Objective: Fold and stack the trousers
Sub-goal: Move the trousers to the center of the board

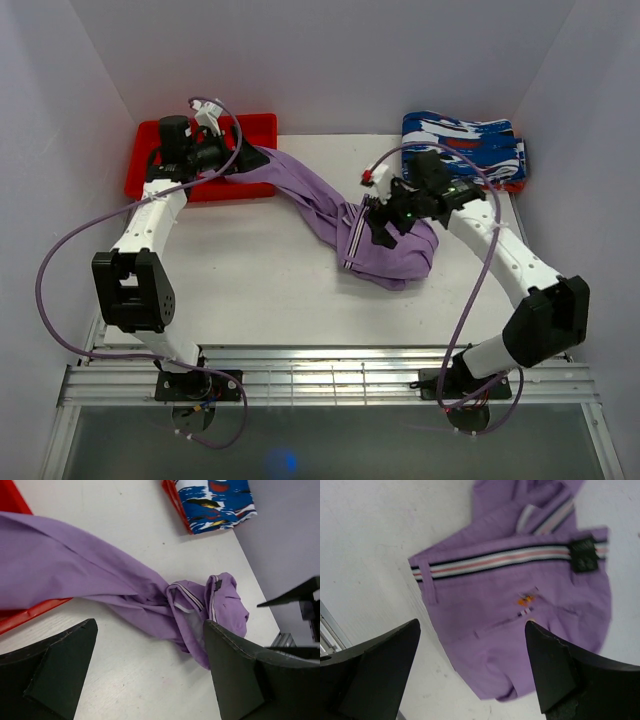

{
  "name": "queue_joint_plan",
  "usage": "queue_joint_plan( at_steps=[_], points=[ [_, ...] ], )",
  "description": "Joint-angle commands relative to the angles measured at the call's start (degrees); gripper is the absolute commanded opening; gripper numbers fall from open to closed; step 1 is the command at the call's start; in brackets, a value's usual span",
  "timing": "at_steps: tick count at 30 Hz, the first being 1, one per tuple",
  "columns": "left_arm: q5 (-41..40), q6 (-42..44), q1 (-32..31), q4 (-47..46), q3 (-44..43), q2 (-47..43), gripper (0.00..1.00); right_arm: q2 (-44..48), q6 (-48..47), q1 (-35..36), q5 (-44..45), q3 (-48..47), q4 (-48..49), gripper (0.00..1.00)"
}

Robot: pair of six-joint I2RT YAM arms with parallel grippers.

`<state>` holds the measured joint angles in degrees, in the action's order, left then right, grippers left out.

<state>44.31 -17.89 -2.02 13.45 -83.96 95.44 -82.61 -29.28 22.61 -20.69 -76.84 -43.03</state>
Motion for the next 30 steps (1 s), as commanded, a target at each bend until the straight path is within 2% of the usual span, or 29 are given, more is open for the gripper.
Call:
queue_joint_plan(
  at_steps=[1, 7, 11, 13, 15, 16, 17, 18, 19, 20, 24, 27, 28, 30],
  points=[
    [-2.7, 0.0, 0.8, 1.8, 1.1, -3.2, 0.98, -3.0, -2.1, 12.9, 12.2, 0.6, 4.0, 0.9],
    [-2.8, 2.9, 1.2, 3.2, 2.1, -3.6, 0.98, -7.7, -4.1, 26.7, 26.3, 4.7, 7.8, 0.9],
    [-3.0, 4.2, 1.2, 3.0, 1.1, -2.5, 0.98, -10.8, -5.6, 29.7, 35.2, 7.5, 11.6, 0.91],
    [-3.7, 4.8, 1.2, 2.5, 0.5, -1.8, 0.98, -12.7, -7.8, 29.6, 38.5, 8.5, 13.7, 0.97],
    [-4.9, 5.6, 1.2, 2.5, 0.1, -0.9, 0.98, -13.4, -9.6, 29.3, 40.5, 10.3, 15.0, 0.74],
    [-5.3, 6.5, 1.2, 2.6, -0.1, -0.6, 0.98, -13.1, -11.0, 28.7, 41.7, 10.9, 16.2, 0.51],
    [-5.6, 7.1, 1.2, 2.8, -0.1, -0.3, 0.98, -12.7, -11.5, 28.2, 41.8, 11.3, 16.3, 0.38],
    [-7.3, 7.9, 1.2, 3.1, -0.1, -0.1, 0.97, -11.2, -11.5, 27.5, 41.6, 10.8, 16.1, 0.2],
    [-8.9, 9.4, 1.2, 4.3, 0.3, 0.4, 0.96, -8.7, -11.8, 25.7, 41.6, 10.2, 15.7, 0.08],
    [-8.9, 10.9, 1.2, 4.3, 0.4, 0.6, 0.96, -8.7, -12.2, 24.7, 41.3, 10.2, 15.5, 0.08],
    [-12.8, 17.5, 0.9, 6.7, 0.2, 2.0, 0.95, 2.7, -14.8, 16.4, 39.5, 8.7, 14.9, 0.08],
    [-17.0, 24.8, -0.2, 7.6, -1.6, 3.7, 0.98, 9.9, -17.0, 6.7, 36.8, 9.2, 14.6, 0.08],
    [-16.8, 27.1, -0.5, 8.2, -2.4, 4.4, 0.98, 11.4, -17.4, 1.3, 34.9, 10.2, 14.5, 0.08],
    [-15.6, 34.0, -0.6, 11.5, -7.0, 7.5, 0.98, 15.5, -19.1, -4.0, 32.9, 11.8, 14.1, 0.08]
  ],
)
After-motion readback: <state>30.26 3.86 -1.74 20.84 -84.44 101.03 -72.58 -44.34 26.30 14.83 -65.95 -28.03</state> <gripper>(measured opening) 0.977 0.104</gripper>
